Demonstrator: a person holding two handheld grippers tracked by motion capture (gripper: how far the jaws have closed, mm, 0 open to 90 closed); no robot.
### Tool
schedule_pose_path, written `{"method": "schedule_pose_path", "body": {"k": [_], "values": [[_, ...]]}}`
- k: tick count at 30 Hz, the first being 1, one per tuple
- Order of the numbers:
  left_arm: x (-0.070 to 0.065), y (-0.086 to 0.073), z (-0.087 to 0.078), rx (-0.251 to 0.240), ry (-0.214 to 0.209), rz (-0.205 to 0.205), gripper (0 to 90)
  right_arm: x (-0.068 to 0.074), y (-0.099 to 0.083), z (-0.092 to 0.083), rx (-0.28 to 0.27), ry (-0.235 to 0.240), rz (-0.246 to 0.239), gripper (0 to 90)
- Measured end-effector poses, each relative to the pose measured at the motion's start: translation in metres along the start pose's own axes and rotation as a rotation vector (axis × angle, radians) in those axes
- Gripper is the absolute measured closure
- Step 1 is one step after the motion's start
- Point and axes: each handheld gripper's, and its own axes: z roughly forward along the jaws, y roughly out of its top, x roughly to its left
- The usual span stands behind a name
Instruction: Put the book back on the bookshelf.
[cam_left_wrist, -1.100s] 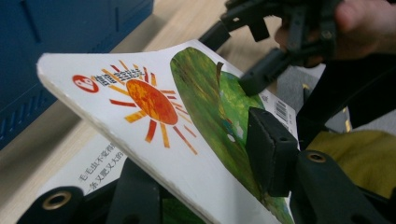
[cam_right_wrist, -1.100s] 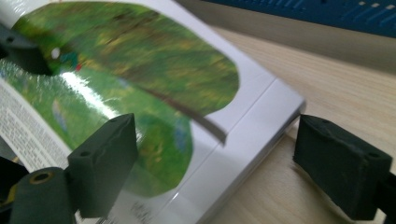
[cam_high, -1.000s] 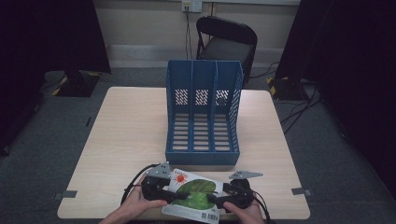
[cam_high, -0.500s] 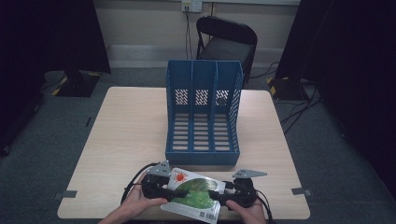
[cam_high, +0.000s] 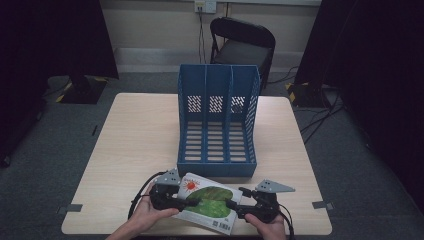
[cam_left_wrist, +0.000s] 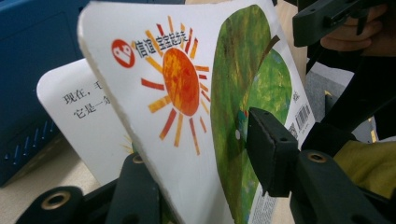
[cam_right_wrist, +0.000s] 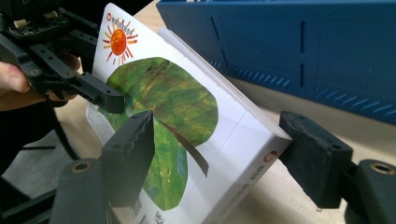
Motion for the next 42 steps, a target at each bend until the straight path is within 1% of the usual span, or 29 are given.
{"method": "schedule_pose_path", "body": {"k": [3,5,6,10,11,12,13,14,17,18,19,22,23,24,25,26,27,28,29,30,31,32,33,35,37,38,40,41,42], "values": [[0.0,0.001,-0.001,-0.011,0.012,0.003,58.7,0.004,0.001,-0.001,-0.018,-0.021,-0.023,27.1],[0.001,0.001,-0.002,-0.015,0.014,0.001,58.6,0.005,0.002,-0.002,-0.026,-0.015,-0.026,27.2],[0.001,0.001,-0.002,-0.021,0.02,0.003,58.7,0.005,0.003,-0.004,-0.043,-0.004,-0.025,27.8],[0.0,0.001,-0.003,-0.032,0.05,0.011,57.7,0.008,0.004,-0.007,-0.071,-0.005,-0.04,29.4],[0.0,0.001,-0.003,-0.032,0.05,0.011,57.8,0.008,0.004,-0.007,-0.071,-0.005,-0.04,29.4],[0.0,0.001,-0.004,-0.036,0.054,0.008,58.0,0.011,0.008,-0.011,-0.093,-0.014,-0.067,33.7],[0.002,0.001,-0.005,-0.028,0.085,0.031,58.6,0.012,0.01,-0.012,-0.103,-0.011,-0.085,33.7],[0.002,0.001,-0.004,-0.027,0.088,0.038,58.7,0.013,0.013,-0.013,-0.108,-0.002,-0.096,33.2],[0.003,0.001,-0.004,-0.031,0.084,0.027,58.5,0.011,0.013,-0.012,-0.104,-0.003,-0.092,33.9],[0.003,0.001,-0.004,-0.031,0.081,0.03,58.5,0.011,0.012,-0.013,-0.104,0.011,-0.101,33.9],[0.003,0.001,-0.004,-0.031,0.081,0.03,58.5,0.011,0.012,-0.013,-0.104,0.011,-0.101,33.9],[0.004,0.0,-0.005,-0.033,0.067,0.028,58.3,0.009,0.012,-0.014,-0.104,0.048,-0.078,33.9],[0.004,0.0,-0.005,-0.033,0.067,0.028,58.1,0.009,0.012,-0.014,-0.104,0.048,-0.078,33.9],[0.004,-0.001,-0.005,-0.036,0.062,0.014,57.7,0.005,0.011,-0.012,-0.071,0.082,-0.063,35.5],[0.005,-0.002,-0.005,-0.025,0.075,0.008,57.7,0.002,0.008,-0.008,-0.036,0.103,-0.047,37.5],[0.005,-0.002,-0.005,-0.025,0.075,0.008,57.5,0.002,0.008,-0.008,-0.036,0.103,-0.047,37.5],[0.006,-0.002,-0.005,-0.023,0.077,0.009,57.5,0.002,0.002,0.003,0.043,0.106,-0.048,36.7],[0.007,-0.003,-0.005,-0.021,0.079,0.001,57.6,0.003,0.001,0.005,0.059,0.098,-0.057,36.0],[0.008,-0.003,-0.005,-0.021,0.079,-0.004,57.6,0.005,0.0,0.01,0.089,0.081,-0.08,35.8],[0.008,-0.003,-0.005,-0.022,0.078,-0.007,57.7,0.007,-0.001,0.014,0.103,0.058,-0.096,38.1],[0.008,-0.003,-0.005,-0.022,0.079,-0.008,57.6,0.007,-0.001,0.016,0.109,0.043,-0.101,43.4],[0.008,-0.003,-0.005,-0.021,0.08,-0.007,57.1,0.007,-0.001,0.016,0.117,0.043,-0.11,49.1],[0.008,-0.003,-0.005,-0.022,0.08,-0.007,56.9,0.007,-0.001,0.015,0.109,0.029,-0.118,51.6],[0.008,-0.003,-0.004,-0.024,0.079,-0.006,56.4,0.009,0.0,0.013,0.104,0.014,-0.138,53.0],[0.007,-0.002,-0.004,-0.026,0.084,-0.001,55.0,0.014,0.002,0.009,0.072,0.001,-0.164,56.3],[0.007,-0.002,-0.002,-0.022,0.088,-0.009,54.4,0.016,0.004,0.006,0.061,-0.008,-0.18,59.0],[0.007,-0.003,0.002,0.006,0.126,-0.016,50.8,0.019,0.01,-0.001,0.035,-0.011,-0.233,61.8],[0.008,-0.004,0.003,0.003,0.128,-0.02,51.5,0.021,0.013,-0.004,0.024,-0.027,-0.26,61.7],[0.009,-0.004,0.003,-0.004,0.123,-0.032,50.2,0.022,0.013,-0.005,0.023,-0.036,-0.262,62.0]]}}
